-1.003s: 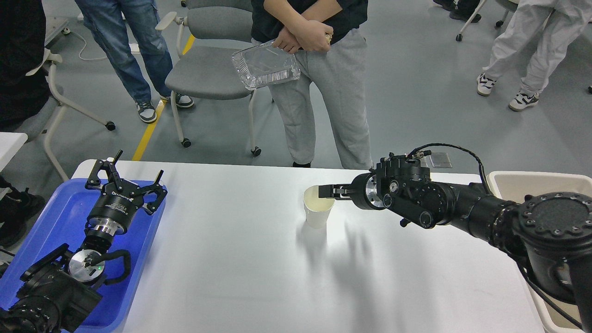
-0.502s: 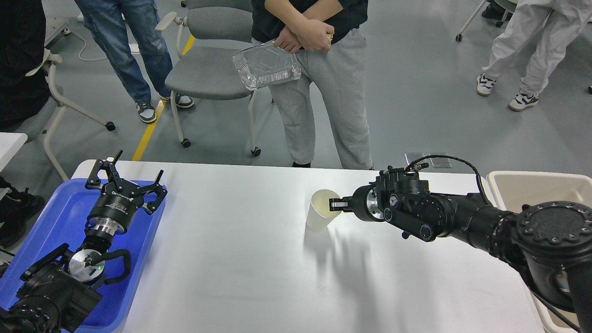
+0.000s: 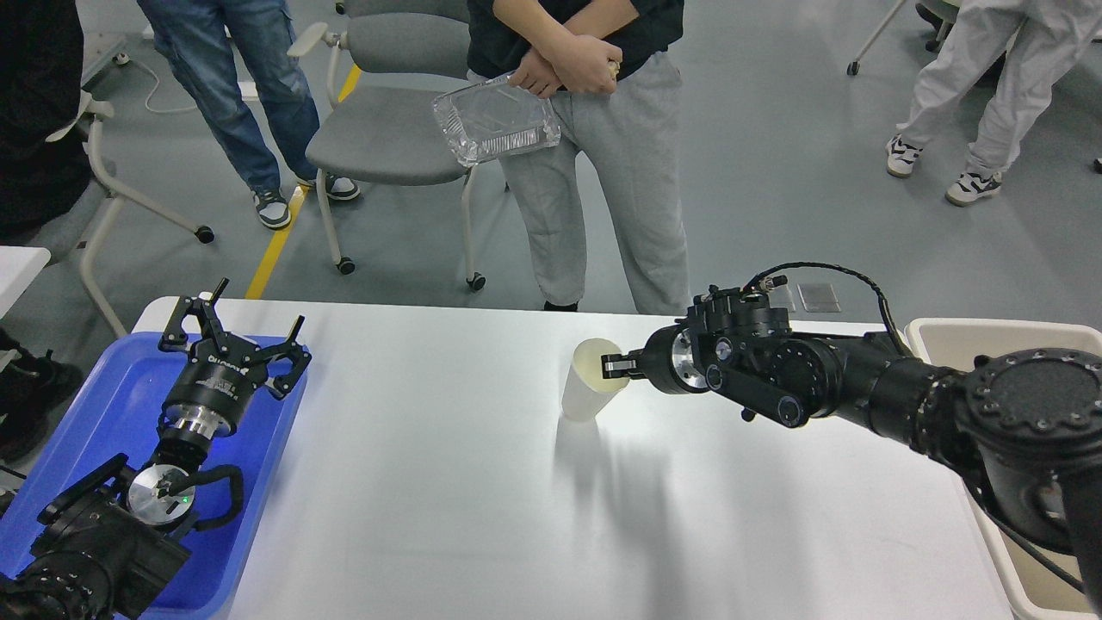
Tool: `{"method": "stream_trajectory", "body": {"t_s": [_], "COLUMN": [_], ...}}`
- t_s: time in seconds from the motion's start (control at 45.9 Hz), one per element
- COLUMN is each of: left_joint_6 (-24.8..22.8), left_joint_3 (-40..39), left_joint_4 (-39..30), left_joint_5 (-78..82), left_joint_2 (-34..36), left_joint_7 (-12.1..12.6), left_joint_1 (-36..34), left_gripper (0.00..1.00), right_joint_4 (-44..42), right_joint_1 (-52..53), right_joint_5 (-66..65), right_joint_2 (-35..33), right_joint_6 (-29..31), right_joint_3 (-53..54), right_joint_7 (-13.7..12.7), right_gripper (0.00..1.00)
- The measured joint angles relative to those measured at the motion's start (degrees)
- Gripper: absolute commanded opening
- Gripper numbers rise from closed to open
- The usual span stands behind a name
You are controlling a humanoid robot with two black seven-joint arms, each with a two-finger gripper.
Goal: Tidy desktop
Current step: 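Lift the white paper cup upward with the right gripper, then carry the cup over the beige bin and release it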
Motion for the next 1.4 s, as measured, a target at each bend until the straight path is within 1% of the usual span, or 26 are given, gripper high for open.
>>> {"method": "stream_trajectory", "body": {"t_s": [0.131,0.174,0.196,0.262,0.305,0.523,0.72,0.829,0.96,1.069,1.178,1.265,1.396], "left_joint_6": [0.0,0.0,0.0,0.0,0.0,0.0,0.0,0.0,0.0,-0.01,0.0,-0.01,0.0], "left_joint_3": [0.0,0.0,0.0,0.0,0.0,0.0,0.0,0.0,0.0,0.0,0.0,0.0,0.0], "left_joint_4": [0.0,0.0,0.01,0.01,0.02,0.01,0.01,0.0,0.01,-0.02,0.02,0.03,0.0], "left_joint_5": [0.0,0.0,0.0,0.0,0.0,0.01,-0.02,-0.07,-0.09,-0.1,-0.09,-0.11,-0.08], "left_joint_2": [0.0,0.0,0.0,0.01,0.01,0.0,0.0,0.02,0.06,0.04,0.07,0.05,0.03], "left_joint_7": [0.0,0.0,0.0,0.0,0.0,0.01,0.0,0.0,0.0,-0.02,0.0,-0.02,0.0], "left_joint_1": [-0.01,-0.01,-0.01,-0.01,0.02,0.02,0.07,0.09,0.1,0.07,0.1,0.1,0.1], "left_gripper": [1.0,1.0,1.0,1.0,1.0,1.0,1.0,1.0,1.0,1.0,1.0,1.0,1.0], "right_joint_4": [5.13,7.22,9.36,11.2,13.44,18.6,20.18,20.29,19.0,18.04,17.43,16.66,14.23], "right_joint_1": [8.24,11.74,15.18,18.19,21.96,32.42,35.77,35.48,32.18,27.59,21.38,15.31,5.05], "right_joint_5": [4.02,5.67,7.2,8.38,9.65,12.49,13.39,13.65,13.77,14.36,17.29,20.64,25.91], "right_joint_2": [0.01,-0.01,0.01,-0.24,-0.51,-2.21,-4.4,-6.94,-13.14,-21.04,-30.63,-39.05,-47.68], "right_joint_6": [5.12,6.87,8.44,9.75,11.22,14.68,15.55,14.95,12.28,8.85,5.76,3.15,-0.04], "right_joint_3": [-1.46,-2.37,-3.12,-3.82,-4.36,-6.19,-7.61,-8.23,-8.49,-7.58,-5.54,-3.17,1.02], "right_joint_7": [-0.62,-0.76,-0.82,-0.97,-0.96,-1.19,-1.2,-1.17,-1.15,-1.18,-1.16,-1.12,-1.04], "right_gripper": [0.0,0.0,0.0,0.0,0.0,0.0,0.0,0.0,0.0,0.0,0.0,0.0,0.0]}}
